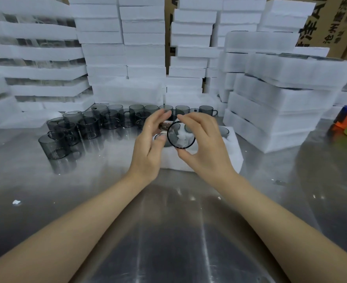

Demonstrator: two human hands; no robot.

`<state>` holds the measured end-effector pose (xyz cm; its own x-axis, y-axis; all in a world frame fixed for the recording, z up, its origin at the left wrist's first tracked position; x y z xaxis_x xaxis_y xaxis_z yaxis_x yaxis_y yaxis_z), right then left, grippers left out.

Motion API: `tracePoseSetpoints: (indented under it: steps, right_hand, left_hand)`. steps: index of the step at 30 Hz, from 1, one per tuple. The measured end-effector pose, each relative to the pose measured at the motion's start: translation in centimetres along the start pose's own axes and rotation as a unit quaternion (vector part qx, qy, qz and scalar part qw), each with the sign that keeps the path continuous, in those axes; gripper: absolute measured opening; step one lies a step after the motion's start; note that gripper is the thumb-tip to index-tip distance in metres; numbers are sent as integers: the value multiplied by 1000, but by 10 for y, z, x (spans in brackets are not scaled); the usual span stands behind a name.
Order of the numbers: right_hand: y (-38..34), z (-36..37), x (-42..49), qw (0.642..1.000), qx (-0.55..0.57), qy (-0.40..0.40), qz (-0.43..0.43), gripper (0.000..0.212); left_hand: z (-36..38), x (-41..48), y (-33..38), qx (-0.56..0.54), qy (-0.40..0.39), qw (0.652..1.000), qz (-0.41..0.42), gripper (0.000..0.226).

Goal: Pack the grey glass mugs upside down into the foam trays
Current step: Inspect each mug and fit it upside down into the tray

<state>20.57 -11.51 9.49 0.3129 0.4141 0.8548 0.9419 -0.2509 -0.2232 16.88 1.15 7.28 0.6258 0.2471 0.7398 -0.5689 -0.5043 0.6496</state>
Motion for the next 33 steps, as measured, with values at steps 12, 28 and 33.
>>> tracePoseSetpoints:
  steps: [12,28,33]
  right_hand:
    - [-31,7,-4,995,-32,-14,-91,58]
    - [-50,17,-12,959,-128,9,-251,31]
    - [-41,13,-8,960,-135,29,-242,31]
  left_hand:
    - [5,-2,-3,-11,60,987,-145,34]
    - [5,-5,-9,-241,116,931,-247,16]
    - [3,-1,5,-78,77,985,-131,27]
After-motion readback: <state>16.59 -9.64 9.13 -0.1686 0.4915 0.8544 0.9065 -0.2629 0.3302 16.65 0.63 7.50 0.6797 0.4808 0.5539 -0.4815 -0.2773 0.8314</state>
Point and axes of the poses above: each hand's wrist, its own x-axis towards the middle knuckle, its own z-axis out of the palm, y = z × x, the point moved 8 cm from there along x, towards the middle knuckle, and after that the axes turned 2 degrees about x, right-handed, at the moved point
